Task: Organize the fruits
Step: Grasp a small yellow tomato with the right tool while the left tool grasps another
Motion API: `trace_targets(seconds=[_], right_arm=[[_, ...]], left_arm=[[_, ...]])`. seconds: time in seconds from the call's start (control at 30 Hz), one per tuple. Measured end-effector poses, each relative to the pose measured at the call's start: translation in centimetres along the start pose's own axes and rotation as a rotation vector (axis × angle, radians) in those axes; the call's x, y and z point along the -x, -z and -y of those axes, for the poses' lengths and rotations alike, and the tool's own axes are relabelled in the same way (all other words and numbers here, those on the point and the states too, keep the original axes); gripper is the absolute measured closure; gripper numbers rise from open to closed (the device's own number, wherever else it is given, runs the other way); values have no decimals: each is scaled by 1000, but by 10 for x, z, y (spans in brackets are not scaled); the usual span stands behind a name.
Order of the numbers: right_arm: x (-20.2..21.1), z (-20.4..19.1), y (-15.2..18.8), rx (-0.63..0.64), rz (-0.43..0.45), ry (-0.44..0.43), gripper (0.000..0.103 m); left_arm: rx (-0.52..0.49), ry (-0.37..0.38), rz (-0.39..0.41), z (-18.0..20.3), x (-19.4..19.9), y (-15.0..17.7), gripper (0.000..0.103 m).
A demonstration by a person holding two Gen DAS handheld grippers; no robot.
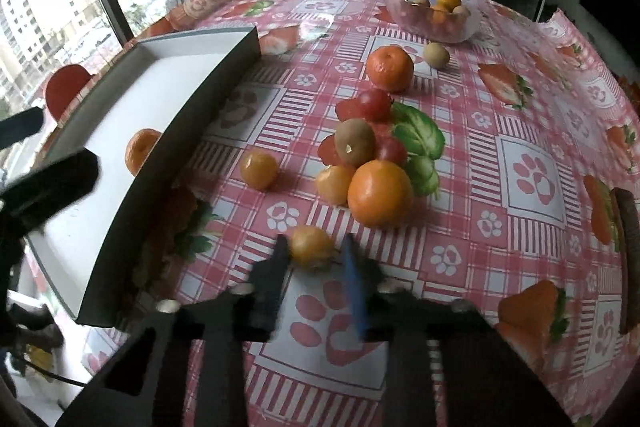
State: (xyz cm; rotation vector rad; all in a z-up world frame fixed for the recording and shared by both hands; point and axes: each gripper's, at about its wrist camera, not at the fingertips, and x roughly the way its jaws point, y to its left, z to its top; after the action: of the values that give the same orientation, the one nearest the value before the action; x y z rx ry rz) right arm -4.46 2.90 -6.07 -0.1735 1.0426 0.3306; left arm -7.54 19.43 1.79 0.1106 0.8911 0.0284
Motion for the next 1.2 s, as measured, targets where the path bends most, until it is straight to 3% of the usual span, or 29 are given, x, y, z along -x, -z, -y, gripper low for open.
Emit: trace_targets(seconds=[0.13,0.47,0.63,0.7,0.8,0.87,0.97,1.03,1.1,1.2], right_arm=[[6,13,5,-20,12,-53,79],[32,59,19,-83,39,-55,79],[37,75,23,-119,47,-64,79],[36,79,25,-130,46,-70,79],[35,82,28,-140,46,-79,79],[35,83,30,-145,44,-84,79],[35,85,31,-155,44,-88,79],[35,87,32,-161,43,-89,79],[35,89,32,-167,43,-89,79],[38,90,34,-174,46,-87,79]], left_arm=[[-34,3,-11,19,-6,-4,3],[-153,23,-41,75,-34,-10,3],[-174,7,-85,85,-57,-9,5],[-165,15,-108,84,-64,-9,22],[-139,13,-142,81,-77,-9,23],[-140,20,-143,83,-79,-8,32],[-127,45,-152,85,-82,-11,35],[-116,86,-164,85,-84,-13,47],[-97,136,-179,86,-85,-14,71],[-93,151,-181,90,-82,-12,79]])
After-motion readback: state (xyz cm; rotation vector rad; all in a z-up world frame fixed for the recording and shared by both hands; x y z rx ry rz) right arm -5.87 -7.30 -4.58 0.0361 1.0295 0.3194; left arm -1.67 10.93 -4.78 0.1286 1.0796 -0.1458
